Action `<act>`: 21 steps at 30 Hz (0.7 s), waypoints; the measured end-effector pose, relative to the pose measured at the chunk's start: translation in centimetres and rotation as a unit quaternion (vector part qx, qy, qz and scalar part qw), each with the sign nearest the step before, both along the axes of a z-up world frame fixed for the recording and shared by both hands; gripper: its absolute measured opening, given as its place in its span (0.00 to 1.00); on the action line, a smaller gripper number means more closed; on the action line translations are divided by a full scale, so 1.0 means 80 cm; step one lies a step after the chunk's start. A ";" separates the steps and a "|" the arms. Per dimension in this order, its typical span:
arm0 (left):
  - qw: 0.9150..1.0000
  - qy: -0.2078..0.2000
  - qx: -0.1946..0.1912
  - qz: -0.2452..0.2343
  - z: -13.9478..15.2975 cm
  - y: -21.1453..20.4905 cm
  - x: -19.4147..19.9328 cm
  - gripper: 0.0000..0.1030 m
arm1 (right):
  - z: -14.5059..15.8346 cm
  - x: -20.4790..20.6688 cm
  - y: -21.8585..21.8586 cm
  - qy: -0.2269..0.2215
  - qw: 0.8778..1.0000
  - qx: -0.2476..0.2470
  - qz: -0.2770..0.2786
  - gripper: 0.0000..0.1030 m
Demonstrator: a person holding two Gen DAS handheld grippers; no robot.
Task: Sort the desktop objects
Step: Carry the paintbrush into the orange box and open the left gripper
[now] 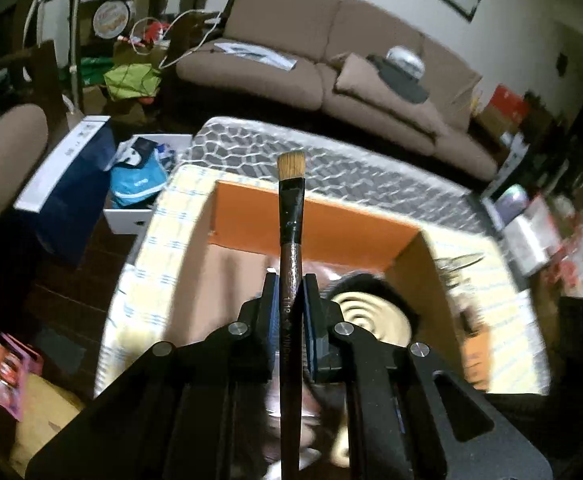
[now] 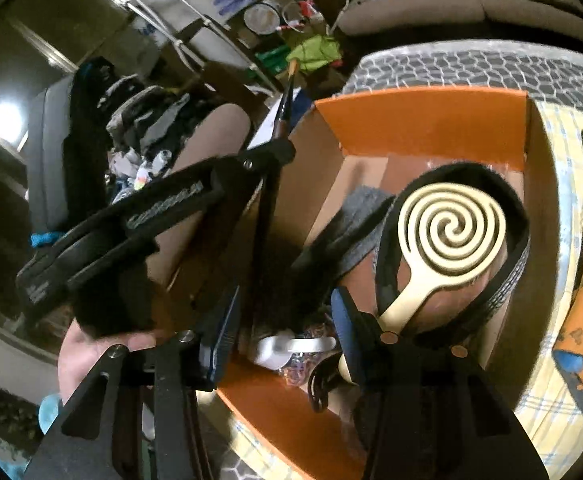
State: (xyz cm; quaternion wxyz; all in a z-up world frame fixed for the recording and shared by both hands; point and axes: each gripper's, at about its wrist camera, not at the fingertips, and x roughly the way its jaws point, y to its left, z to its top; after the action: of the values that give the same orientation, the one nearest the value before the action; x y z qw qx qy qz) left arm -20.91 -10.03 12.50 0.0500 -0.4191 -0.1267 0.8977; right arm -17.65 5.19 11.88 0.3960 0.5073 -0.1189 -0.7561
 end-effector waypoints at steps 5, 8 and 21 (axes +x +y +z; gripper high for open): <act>0.998 -0.038 -0.050 0.000 -0.028 -0.001 -0.024 0.10 | -0.005 -0.006 0.003 0.008 1.000 0.019 -0.013 0.47; 0.997 -0.058 -0.053 0.005 -0.044 -0.007 -0.030 0.10 | -0.007 -0.014 0.006 0.003 1.000 0.017 -0.020 0.47; 0.994 -0.085 -0.073 0.012 -0.058 -0.010 -0.035 0.16 | -0.022 -0.013 -0.004 0.005 0.998 0.051 -0.026 0.47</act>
State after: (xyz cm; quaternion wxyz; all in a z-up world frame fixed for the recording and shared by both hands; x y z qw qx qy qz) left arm -23.69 -10.83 7.86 -0.0019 -0.4948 -0.0699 0.8662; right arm -18.71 4.86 10.09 0.3503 0.5200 -0.0912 -0.7737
